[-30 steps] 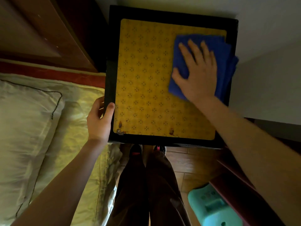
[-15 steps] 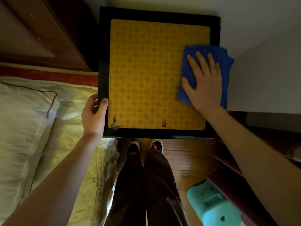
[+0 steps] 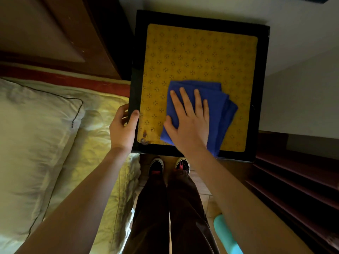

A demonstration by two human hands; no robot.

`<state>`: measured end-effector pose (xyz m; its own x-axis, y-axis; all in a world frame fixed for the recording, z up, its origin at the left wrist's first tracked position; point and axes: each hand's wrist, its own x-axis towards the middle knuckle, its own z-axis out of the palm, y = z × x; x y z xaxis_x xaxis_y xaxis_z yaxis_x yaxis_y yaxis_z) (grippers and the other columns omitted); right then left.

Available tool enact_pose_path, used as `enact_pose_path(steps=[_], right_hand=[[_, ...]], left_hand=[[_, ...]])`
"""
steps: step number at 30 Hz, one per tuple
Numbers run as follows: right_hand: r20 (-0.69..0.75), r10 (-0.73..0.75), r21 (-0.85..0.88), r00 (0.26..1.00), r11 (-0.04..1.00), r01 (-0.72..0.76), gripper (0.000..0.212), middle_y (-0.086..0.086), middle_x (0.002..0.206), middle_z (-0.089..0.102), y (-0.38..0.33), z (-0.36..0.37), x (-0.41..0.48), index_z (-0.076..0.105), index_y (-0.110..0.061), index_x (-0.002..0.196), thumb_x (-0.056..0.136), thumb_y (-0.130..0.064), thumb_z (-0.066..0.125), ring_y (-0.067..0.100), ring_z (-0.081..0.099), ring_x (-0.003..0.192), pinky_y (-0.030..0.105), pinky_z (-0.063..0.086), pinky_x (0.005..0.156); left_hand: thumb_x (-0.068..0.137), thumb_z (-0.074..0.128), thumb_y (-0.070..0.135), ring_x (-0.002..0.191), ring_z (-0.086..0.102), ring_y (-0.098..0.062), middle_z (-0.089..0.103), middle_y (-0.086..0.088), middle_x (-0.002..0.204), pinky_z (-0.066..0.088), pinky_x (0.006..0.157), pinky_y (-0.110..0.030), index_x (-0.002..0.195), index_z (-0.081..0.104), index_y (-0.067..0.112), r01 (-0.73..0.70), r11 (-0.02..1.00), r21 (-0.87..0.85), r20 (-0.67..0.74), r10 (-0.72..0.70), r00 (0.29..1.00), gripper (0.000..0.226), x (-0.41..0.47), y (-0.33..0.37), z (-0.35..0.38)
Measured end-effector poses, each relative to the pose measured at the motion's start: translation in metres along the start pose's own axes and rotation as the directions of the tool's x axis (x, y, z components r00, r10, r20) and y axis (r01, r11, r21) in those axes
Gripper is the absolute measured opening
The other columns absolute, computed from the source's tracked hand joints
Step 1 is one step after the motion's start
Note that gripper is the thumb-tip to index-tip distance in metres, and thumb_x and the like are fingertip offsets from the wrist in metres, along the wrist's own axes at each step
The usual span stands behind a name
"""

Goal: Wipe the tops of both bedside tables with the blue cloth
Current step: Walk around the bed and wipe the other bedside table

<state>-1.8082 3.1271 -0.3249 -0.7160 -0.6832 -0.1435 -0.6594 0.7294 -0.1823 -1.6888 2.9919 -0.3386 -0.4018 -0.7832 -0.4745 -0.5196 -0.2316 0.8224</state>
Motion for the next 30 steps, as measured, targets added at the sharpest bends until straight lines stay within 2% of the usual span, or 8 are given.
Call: enact_pose_path(steps=[5, 13, 17, 20, 22, 25, 27, 30], right_hand=[[-0.092, -0.012, 0.026, 0.996, 1.000, 0.014, 0.060, -0.003, 0.157, 0.033, 0.024, -0.008, 0.061, 0.033, -0.030, 0.149, 0.093, -0.052, 0.036, 0.028, 0.023, 0.147, 0.046, 0.014, 0.120], [-0.106, 0.287, 0.020, 0.952, 0.958, -0.286, 0.062, -0.002, 0.161, 0.023, 0.041, -0.005, 0.001, 0.023, -0.029, 0.152, 0.095, -0.054, 0.030, 0.029, 0.015, 0.149, 0.047, 0.011, 0.121], [-0.017, 0.142, -0.012, 0.990, 0.990, -0.142, 0.062, -0.003, 0.161, 0.021, 0.037, -0.004, -0.033, 0.023, -0.029, 0.152, 0.096, -0.053, 0.032, 0.030, 0.012, 0.150, 0.048, 0.010, 0.121], [0.019, 0.071, 0.098, 0.997, 0.993, -0.073, 0.060, -0.003, 0.160, 0.023, 0.043, -0.018, -0.036, 0.027, -0.029, 0.151, 0.096, -0.052, 0.034, 0.026, 0.012, 0.150, 0.047, 0.011, 0.121], [-0.010, 0.168, 0.216, 0.986, 0.963, -0.162, 0.059, -0.001, 0.158, 0.029, 0.047, -0.031, -0.044, 0.032, -0.026, 0.150, 0.096, -0.050, 0.036, 0.025, 0.019, 0.148, 0.046, 0.017, 0.120], [-0.072, 0.455, 0.226, 0.888, 0.874, -0.430, 0.062, 0.004, 0.154, 0.036, 0.057, -0.043, -0.068, 0.035, -0.022, 0.147, 0.093, -0.052, 0.041, 0.029, 0.031, 0.140, 0.048, 0.032, 0.111], [-0.021, 0.586, 0.162, 0.810, 0.801, -0.576, 0.069, 0.008, 0.152, 0.035, 0.060, -0.044, -0.085, 0.033, -0.021, 0.147, 0.090, -0.059, 0.042, 0.032, 0.034, 0.134, 0.051, 0.039, 0.103], [0.115, 0.691, 0.158, 0.714, 0.697, -0.700, 0.080, 0.014, 0.149, 0.029, 0.053, -0.041, -0.098, 0.024, -0.019, 0.150, 0.087, -0.065, 0.044, 0.036, 0.034, 0.124, 0.048, 0.043, 0.096]], left_hand=[[0.093, 0.056, 0.032, 0.076, 0.065, -0.010, 0.068, 0.004, 0.086, 0.052, 0.064, -0.020, 0.106, 0.061, 0.028, 0.014, 1.000, -0.015, 0.002, -0.014, 1.000, 0.015, 0.000, -0.001, 0.000], [0.094, 0.055, 0.032, 0.064, 0.063, 0.000, 0.066, 0.005, 0.083, 0.050, 0.057, -0.014, 0.108, 0.061, 0.027, 0.000, 1.000, -0.011, 0.012, 0.000, 1.000, 0.016, 0.000, -0.001, -0.001], [0.094, 0.053, 0.033, 0.061, 0.061, 0.002, 0.065, 0.007, 0.081, 0.048, 0.055, -0.014, 0.108, 0.060, 0.027, -0.001, 1.000, 0.013, 0.020, 0.001, 1.000, 0.017, -0.002, 0.000, 0.000], [0.096, 0.050, 0.037, 0.059, 0.059, 0.004, 0.063, 0.010, 0.080, 0.047, 0.058, -0.019, 0.111, 0.060, 0.028, 0.020, 0.999, 0.050, 0.037, -0.022, 0.999, 0.020, -0.005, 0.003, -0.001], [0.098, 0.047, 0.037, 0.060, 0.059, 0.007, 0.063, 0.012, 0.082, 0.048, 0.059, -0.017, 0.113, 0.058, 0.031, 0.032, 0.997, 0.074, 0.064, -0.037, 0.997, 0.020, -0.008, 0.005, -0.003], [0.099, 0.043, 0.037, 0.078, 0.062, 0.001, 0.065, 0.011, 0.093, 0.045, 0.062, -0.014, 0.126, 0.055, 0.027, 0.036, 0.990, 0.137, 0.093, -0.049, 0.995, 0.031, -0.014, 0.010, -0.004], [0.099, 0.043, 0.037, 0.092, 0.061, -0.012, 0.064, 0.006, 0.106, 0.042, 0.067, -0.016, 0.136, 0.051, 0.024, 0.047, 0.988, 0.150, 0.102, -0.063, 0.993, 0.040, -0.016, 0.011, -0.005], [0.099, 0.044, 0.036, 0.096, 0.061, -0.016, 0.064, 0.004, 0.109, 0.042, 0.067, -0.015, 0.137, 0.051, 0.024, 0.070, 0.988, 0.134, 0.098, -0.084, 0.992, 0.040, -0.016, 0.013, -0.005]])
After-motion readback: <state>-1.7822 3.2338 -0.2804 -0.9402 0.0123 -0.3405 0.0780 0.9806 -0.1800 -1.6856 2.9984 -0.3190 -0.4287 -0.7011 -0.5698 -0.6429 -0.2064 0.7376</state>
